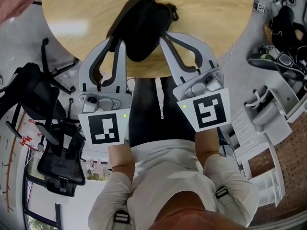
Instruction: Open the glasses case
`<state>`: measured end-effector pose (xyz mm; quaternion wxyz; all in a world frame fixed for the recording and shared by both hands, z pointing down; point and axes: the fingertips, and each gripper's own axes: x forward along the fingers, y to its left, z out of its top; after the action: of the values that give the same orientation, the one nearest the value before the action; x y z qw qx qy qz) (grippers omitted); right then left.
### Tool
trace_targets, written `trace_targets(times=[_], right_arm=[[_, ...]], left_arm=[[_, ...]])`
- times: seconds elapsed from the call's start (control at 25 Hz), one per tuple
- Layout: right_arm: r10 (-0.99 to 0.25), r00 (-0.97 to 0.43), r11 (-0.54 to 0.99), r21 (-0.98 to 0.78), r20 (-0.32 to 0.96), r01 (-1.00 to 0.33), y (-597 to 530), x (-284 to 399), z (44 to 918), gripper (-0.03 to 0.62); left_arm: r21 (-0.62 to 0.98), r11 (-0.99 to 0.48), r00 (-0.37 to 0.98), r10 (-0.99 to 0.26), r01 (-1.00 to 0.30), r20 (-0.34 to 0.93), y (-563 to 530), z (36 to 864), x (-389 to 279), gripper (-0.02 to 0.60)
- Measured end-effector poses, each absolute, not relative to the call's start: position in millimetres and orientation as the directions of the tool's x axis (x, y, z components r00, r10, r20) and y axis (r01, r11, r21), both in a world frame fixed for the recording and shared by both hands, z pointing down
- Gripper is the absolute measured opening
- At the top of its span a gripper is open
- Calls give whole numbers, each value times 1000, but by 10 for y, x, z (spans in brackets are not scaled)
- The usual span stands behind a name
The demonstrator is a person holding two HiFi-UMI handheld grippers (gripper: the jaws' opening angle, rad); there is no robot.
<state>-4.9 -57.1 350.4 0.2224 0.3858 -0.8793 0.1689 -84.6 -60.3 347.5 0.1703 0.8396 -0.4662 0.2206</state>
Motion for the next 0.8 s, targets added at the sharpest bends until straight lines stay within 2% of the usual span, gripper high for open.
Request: trace_targets(times=[0.16,0.36,0.8], right_arm=[[-614,-599,632,-134,514,-763,-568,-45,3497,18],[-617,-595,628,-133,515,-767,-557,-30,3517,18],[-624,-586,620,-130,516,-774,-514,-9,3507,18]], left_arm=[[88,-480,452,-726,-873,518,-584,3492,-925,20],[131,-474,471,-728,-871,497,-557,3498,-941,18],[113,-491,476,-721,-864,504,-524,3498,-908,18]])
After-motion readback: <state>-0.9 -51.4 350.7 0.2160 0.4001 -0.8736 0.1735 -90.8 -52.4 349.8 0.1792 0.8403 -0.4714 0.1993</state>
